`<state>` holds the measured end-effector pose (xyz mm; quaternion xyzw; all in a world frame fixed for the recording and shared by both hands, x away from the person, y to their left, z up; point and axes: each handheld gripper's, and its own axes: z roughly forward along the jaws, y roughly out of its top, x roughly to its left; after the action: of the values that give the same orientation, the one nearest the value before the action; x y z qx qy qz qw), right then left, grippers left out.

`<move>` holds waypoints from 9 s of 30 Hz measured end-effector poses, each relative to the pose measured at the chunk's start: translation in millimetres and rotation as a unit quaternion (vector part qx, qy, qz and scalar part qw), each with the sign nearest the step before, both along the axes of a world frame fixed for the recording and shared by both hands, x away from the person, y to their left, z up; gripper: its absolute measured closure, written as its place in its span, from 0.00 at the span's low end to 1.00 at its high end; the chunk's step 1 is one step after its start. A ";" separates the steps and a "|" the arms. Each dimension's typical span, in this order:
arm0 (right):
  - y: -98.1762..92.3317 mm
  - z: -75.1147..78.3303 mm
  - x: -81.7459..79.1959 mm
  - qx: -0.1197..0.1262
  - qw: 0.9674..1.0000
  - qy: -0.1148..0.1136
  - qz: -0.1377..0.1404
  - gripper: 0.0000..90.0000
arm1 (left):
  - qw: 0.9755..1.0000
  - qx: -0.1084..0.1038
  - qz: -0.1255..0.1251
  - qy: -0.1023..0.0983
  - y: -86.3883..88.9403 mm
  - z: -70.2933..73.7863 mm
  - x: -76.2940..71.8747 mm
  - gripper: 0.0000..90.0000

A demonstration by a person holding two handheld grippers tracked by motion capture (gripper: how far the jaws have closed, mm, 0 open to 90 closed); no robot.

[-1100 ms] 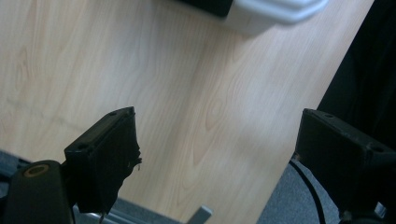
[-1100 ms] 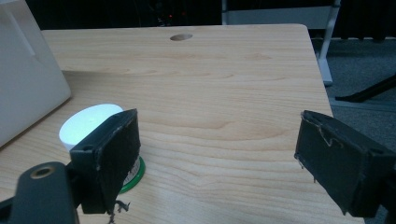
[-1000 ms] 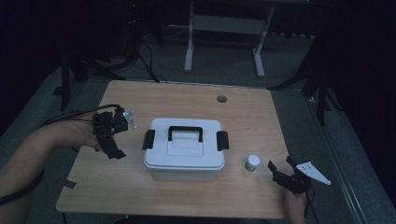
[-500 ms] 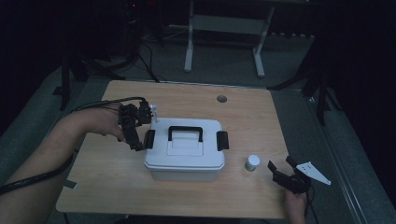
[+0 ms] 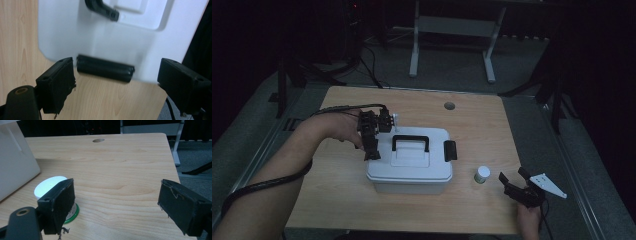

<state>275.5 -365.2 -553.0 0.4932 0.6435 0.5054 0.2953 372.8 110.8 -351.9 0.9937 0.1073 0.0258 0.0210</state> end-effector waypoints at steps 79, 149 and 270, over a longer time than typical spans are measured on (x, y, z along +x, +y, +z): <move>-2.6 -0.2 0.4 0.012 1.000 0.003 0.001 0.15 | 0.998 0.032 -0.056 0.012 -48.9 -0.5 12.6 0.93; 0.3 0.0 0.5 0.000 1.000 0.002 -0.005 0.15 | 0.976 -0.017 0.219 0.015 220.9 -19.4 -43.5 0.93; 99.0 69.9 99.8 -0.412 0.751 0.396 0.330 0.22 | 0.971 -0.009 0.236 0.041 215.1 -124.8 -17.9 0.39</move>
<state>375.3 -266.3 -483.1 0.2369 0.9714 0.0167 0.0034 354.9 325.8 -476.7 0.9401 0.3401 -0.0117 0.0191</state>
